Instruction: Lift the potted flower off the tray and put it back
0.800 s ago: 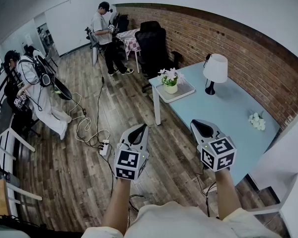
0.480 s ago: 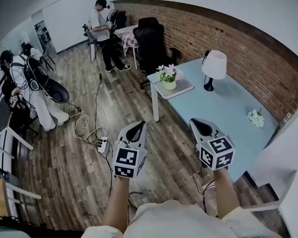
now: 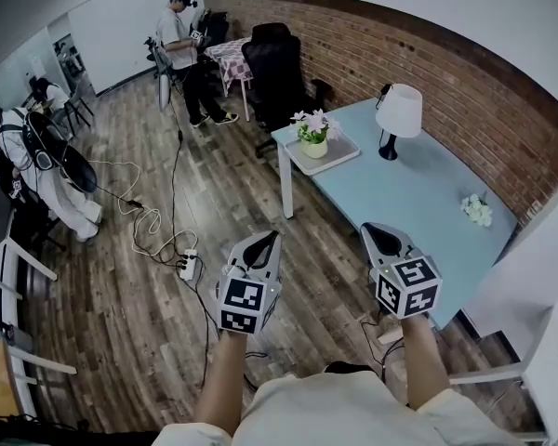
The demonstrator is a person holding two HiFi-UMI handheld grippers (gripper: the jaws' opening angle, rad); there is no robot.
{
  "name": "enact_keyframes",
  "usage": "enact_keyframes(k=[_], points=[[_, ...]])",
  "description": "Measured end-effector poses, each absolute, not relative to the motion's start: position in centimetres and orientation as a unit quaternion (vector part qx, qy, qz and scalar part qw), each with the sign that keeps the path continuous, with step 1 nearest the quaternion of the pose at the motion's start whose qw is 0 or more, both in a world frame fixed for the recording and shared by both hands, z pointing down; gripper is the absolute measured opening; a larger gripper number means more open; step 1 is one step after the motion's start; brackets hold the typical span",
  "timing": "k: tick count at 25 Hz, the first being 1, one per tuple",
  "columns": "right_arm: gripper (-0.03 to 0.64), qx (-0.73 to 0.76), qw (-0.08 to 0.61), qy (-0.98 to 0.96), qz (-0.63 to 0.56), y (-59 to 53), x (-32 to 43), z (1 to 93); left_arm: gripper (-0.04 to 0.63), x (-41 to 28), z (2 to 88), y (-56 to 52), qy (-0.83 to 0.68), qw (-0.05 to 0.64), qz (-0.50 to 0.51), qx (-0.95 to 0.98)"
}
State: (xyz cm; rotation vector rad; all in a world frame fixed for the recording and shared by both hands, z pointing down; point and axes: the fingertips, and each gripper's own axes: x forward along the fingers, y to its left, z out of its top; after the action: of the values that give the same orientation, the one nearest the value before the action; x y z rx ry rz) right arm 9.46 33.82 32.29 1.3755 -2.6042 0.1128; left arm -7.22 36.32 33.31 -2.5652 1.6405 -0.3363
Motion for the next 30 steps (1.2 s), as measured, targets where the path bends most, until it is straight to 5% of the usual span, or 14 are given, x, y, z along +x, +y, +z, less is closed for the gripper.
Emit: enact_keyframes(k=[11, 30], points=[[0.018, 0.485, 0.109, -0.867, 0.036, 31.4, 8.6, 33.3, 0.008, -8.6, 34.1, 33.2, 0.52, 0.031, -0.112, -0.847], [0.018, 0.42, 0.11, -0.901, -0.019, 5.0, 7.4, 34.0, 0.008, -8.9, 36.0, 7.3, 0.558, 0.005, -0.122, -0.821]])
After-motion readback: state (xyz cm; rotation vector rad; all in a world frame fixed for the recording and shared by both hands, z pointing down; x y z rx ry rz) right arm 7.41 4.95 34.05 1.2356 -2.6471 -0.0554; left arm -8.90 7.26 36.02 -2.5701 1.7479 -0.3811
